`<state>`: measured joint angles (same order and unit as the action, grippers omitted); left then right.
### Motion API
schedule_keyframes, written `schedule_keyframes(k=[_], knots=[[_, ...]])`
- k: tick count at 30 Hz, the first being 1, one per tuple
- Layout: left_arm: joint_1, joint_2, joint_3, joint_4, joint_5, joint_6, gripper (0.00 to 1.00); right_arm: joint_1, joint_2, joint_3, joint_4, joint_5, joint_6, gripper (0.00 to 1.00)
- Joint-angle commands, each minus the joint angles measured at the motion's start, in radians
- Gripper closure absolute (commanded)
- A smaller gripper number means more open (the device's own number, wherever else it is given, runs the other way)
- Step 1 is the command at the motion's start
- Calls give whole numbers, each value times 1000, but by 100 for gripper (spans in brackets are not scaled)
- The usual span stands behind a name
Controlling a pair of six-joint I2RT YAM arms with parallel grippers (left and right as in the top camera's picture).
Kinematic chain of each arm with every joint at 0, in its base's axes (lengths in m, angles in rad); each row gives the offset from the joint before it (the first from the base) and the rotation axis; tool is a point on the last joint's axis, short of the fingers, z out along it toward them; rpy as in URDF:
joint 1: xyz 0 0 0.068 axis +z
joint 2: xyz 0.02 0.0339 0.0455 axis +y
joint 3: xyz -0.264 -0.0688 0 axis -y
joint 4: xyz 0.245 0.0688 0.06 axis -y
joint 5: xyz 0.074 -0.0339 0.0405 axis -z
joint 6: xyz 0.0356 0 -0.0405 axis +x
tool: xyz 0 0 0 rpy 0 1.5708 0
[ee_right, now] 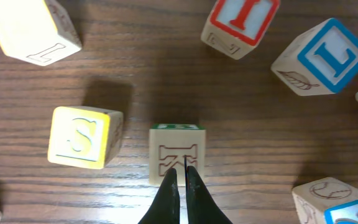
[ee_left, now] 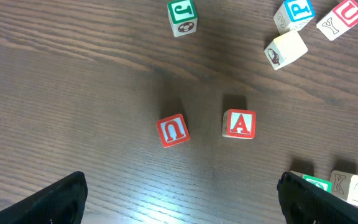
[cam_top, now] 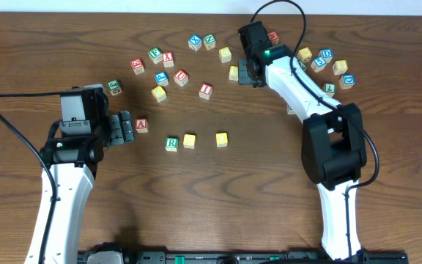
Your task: Spell out ROBOT
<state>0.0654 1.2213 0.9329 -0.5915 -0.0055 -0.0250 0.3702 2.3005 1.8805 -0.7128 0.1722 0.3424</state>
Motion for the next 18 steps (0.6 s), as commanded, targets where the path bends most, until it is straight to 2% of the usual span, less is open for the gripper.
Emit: schedule_keyframes(k=[1, 18], knots=[[5, 0, 29, 2, -2, 6, 4, -10, 5, 22, 2, 8, -18, 99], [5, 0, 29, 2, -2, 6, 4, -8, 6, 22, -21, 7, -18, 99]])
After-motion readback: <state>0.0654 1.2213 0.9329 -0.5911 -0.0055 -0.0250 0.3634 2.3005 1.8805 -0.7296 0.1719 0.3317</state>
